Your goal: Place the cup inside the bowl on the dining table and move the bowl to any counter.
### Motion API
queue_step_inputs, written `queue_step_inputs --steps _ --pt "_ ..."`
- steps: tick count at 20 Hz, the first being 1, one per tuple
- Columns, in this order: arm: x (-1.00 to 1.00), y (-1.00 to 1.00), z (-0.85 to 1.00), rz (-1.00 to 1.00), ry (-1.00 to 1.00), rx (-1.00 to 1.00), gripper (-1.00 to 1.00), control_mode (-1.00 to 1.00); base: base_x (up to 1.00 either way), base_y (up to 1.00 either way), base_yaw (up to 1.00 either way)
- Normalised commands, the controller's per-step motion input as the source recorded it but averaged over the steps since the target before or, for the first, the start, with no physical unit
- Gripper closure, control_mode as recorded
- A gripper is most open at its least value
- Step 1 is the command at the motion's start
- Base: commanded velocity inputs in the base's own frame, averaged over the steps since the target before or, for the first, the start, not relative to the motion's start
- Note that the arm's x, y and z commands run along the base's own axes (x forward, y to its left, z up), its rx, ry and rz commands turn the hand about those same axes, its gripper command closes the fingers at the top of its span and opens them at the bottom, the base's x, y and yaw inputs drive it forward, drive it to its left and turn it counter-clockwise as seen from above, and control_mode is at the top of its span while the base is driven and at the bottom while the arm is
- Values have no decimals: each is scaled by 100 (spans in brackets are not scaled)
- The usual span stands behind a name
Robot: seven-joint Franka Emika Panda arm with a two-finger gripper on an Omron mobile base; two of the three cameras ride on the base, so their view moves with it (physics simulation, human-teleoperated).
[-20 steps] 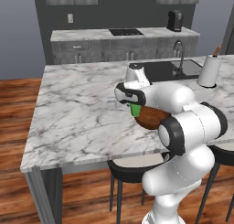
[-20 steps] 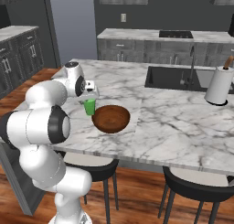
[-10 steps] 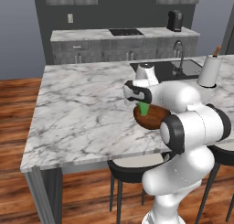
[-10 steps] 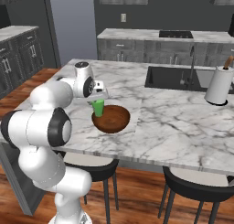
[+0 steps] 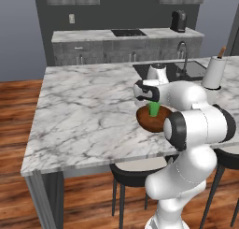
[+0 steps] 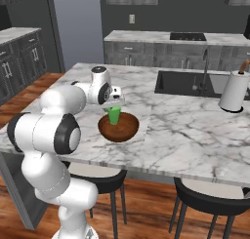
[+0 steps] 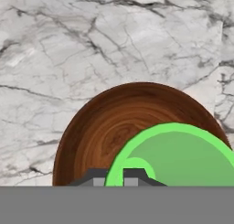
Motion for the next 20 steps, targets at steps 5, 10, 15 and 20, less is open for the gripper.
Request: queue_step_inputs --steps 5,10,15,20 --pt "6 -28 -8 0 1 0 100 -100 0 0 0" --pt "0 -11 -21 0 2 0 100 -100 0 0 0" --pt "0 -1 -23 0 1 0 100 -100 0 0 0" --pt "0 0 -20 1 0 1 100 -100 0 0 0"
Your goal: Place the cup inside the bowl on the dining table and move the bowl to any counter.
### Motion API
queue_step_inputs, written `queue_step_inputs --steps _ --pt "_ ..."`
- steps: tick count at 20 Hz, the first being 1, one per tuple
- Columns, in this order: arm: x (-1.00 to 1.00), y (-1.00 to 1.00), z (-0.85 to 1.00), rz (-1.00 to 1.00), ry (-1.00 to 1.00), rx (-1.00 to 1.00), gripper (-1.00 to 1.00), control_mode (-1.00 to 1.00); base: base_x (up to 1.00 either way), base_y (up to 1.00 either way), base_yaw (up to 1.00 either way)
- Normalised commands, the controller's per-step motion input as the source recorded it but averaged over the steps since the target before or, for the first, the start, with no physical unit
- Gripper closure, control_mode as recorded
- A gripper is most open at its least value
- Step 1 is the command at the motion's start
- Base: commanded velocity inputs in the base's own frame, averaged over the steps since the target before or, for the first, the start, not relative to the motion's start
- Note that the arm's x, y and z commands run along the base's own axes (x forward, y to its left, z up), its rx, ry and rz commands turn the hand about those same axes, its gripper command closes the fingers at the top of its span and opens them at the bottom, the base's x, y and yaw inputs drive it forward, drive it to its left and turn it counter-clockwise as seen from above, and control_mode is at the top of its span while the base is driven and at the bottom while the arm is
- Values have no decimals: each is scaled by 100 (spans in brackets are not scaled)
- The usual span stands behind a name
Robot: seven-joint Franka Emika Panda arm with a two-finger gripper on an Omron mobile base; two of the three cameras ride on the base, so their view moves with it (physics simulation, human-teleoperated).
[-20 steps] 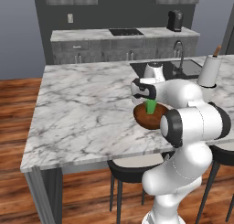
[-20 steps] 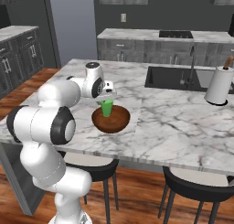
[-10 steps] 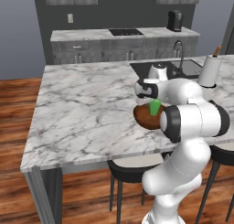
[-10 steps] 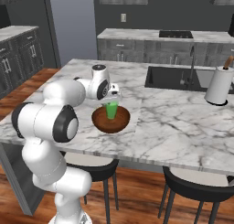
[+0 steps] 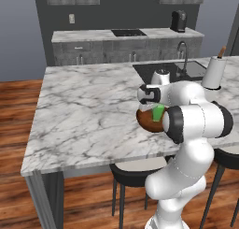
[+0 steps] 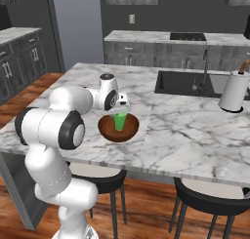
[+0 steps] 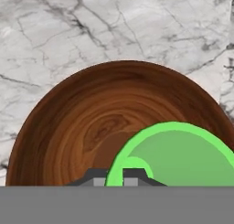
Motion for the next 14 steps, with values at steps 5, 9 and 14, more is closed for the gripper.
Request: queue_step_inputs --steps 5,9,14 --pt "0 0 -24 2 0 1 100 -100 0 0 0" --pt "0 0 -30 2 0 0 100 -100 0 0 0" --pt "0 0 -22 2 0 0 100 -100 0 0 0"
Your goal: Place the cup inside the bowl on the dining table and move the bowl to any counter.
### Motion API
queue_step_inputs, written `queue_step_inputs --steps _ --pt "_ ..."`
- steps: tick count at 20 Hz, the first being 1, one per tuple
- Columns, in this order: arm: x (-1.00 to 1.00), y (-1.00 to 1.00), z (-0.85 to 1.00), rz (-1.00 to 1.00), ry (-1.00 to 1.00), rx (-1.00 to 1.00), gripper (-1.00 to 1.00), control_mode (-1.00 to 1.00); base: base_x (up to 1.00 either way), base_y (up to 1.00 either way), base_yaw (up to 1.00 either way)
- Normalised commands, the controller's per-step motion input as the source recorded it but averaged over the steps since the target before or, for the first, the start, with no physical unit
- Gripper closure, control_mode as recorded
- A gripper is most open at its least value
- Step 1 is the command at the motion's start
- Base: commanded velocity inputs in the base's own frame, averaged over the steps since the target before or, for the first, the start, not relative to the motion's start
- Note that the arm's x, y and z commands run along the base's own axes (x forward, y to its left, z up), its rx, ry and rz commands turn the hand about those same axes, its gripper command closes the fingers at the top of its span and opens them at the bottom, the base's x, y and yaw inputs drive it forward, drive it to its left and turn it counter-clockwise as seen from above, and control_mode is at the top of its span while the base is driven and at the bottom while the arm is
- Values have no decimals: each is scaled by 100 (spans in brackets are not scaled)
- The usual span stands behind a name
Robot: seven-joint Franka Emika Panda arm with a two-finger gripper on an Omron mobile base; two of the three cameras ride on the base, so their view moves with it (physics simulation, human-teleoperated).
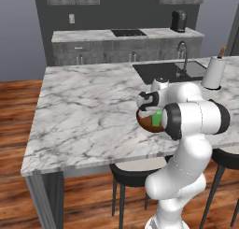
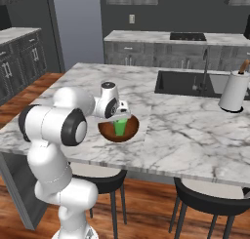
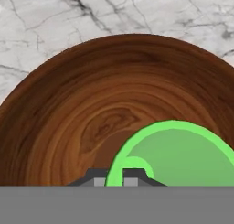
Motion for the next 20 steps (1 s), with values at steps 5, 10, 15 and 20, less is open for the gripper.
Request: queue_step_inputs --steps 5,10,15,20 --pt "0 0 -20 2 0 0 100 -100 0 0 0" --pt "0 0 -16 2 0 0 100 -100 0 0 0" --pt "0 0 -2 1 0 0 100 -100 0 0 0" --pt "0 0 0 0 0 0 -100 -100 0 0 0"
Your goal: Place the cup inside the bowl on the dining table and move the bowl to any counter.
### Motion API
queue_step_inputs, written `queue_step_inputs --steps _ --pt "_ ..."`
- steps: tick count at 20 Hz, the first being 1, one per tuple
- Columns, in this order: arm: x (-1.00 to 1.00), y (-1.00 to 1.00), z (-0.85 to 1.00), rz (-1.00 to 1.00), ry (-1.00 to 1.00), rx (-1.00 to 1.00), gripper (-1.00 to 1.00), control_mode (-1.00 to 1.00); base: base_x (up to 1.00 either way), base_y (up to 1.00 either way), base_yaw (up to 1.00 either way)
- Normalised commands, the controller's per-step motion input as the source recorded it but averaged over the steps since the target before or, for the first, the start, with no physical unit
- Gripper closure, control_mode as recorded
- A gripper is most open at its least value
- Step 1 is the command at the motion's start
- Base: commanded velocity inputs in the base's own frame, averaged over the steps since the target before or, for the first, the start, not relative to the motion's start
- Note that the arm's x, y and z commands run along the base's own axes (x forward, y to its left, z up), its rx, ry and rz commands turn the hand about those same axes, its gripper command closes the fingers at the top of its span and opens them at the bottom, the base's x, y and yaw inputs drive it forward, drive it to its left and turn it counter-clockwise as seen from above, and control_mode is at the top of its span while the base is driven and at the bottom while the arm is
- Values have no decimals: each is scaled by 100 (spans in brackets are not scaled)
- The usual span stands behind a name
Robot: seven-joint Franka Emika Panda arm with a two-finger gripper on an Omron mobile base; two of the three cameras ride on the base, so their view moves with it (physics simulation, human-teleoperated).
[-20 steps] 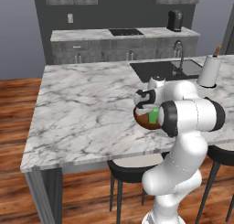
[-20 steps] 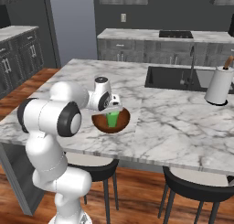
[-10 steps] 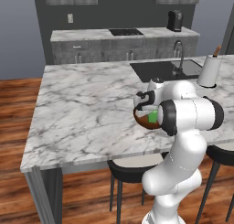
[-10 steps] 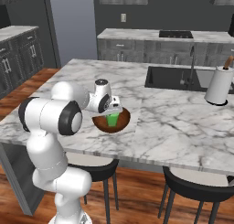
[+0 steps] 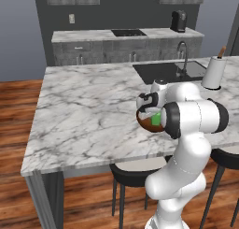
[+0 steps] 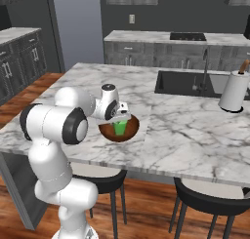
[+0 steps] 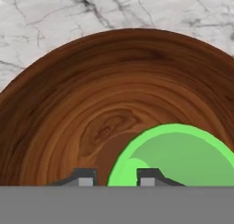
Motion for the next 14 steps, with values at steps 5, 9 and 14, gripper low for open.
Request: queue_step_inputs --steps 5,9,14 --pt "-5 0 0 0 0 0 -100 -100 0 0 0" --pt "-20 0 9 0 0 0 -100 -100 0 0 0" --pt "-13 0 23 0 0 0 -100 -100 0 0 0"
